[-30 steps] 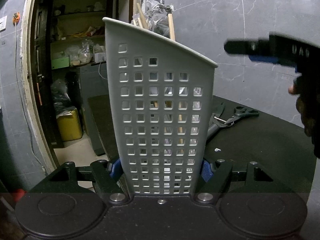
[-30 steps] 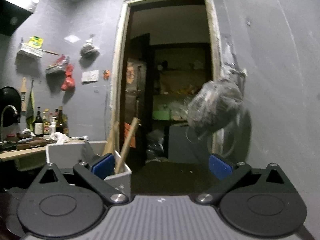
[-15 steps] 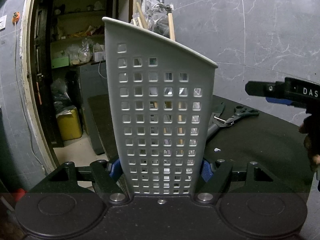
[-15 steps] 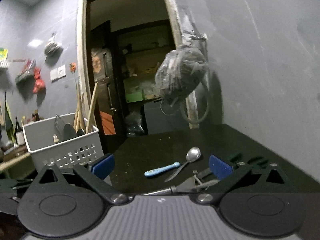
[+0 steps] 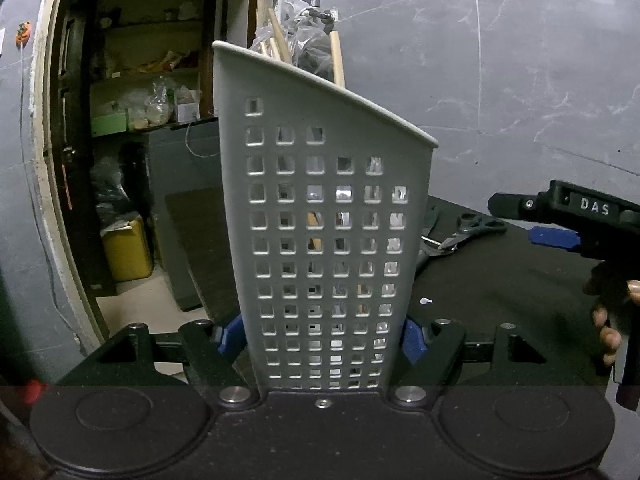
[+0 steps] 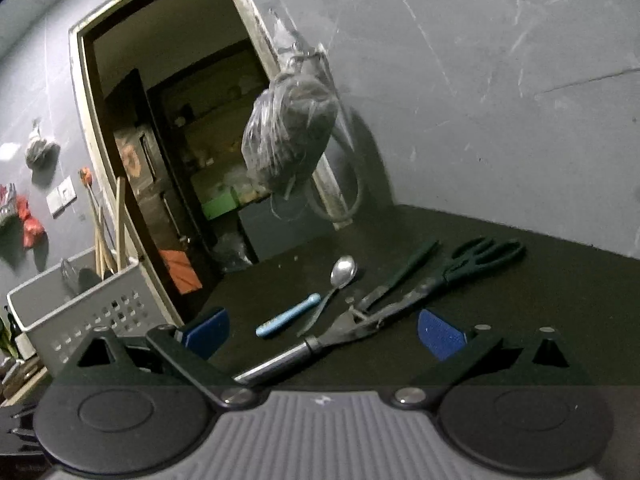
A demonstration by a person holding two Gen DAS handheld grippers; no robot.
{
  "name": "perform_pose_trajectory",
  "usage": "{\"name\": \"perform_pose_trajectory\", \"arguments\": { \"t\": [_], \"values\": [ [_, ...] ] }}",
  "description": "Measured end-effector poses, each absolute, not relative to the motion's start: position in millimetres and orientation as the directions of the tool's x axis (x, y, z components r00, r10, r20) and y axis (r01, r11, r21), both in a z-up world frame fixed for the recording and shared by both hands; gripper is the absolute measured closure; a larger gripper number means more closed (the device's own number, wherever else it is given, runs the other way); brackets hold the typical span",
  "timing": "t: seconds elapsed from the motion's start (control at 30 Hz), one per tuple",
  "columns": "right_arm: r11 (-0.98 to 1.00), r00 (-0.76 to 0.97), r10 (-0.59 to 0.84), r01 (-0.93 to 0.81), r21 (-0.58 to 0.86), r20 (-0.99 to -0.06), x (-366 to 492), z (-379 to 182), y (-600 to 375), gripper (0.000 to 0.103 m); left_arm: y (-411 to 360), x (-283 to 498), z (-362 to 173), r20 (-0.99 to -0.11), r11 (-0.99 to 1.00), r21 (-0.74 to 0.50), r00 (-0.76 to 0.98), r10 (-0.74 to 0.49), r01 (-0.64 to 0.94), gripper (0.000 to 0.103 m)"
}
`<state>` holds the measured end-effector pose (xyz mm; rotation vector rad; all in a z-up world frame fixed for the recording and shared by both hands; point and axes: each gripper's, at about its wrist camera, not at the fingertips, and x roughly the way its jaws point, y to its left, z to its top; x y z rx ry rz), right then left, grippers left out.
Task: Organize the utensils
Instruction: 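Move the open right tool back down to the utensils on the table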
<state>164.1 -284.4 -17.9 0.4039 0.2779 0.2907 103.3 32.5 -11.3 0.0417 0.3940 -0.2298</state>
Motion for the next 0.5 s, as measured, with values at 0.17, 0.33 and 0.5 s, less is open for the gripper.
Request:
{"name": "perform_pose_trajectory", "arguments": {
  "t": [0.17,0.33,0.5],
  "values": [
    [0.906,0.905,0.332,-0.227,0.358,-0.266,178,-7,-279,0.000,35,106,-10,-0.381,0.971,-0.008,0.897,-0.225,0.240,0.027],
    [0.932,0.889,0.286,-0.171,0.319,-0.359,197,1,-277,0.000,38,106,-11,-0.377,0.968,-0.011,0.895,-0.236,0.251,0.027],
    [0.941,0.854,0.301,-0.191,0.281,-0.425,229,11,-273,0.000,39,105,-12,-0.374,0.968,-0.013,0.897,-0.237,0.250,0.027]
  ]
}}
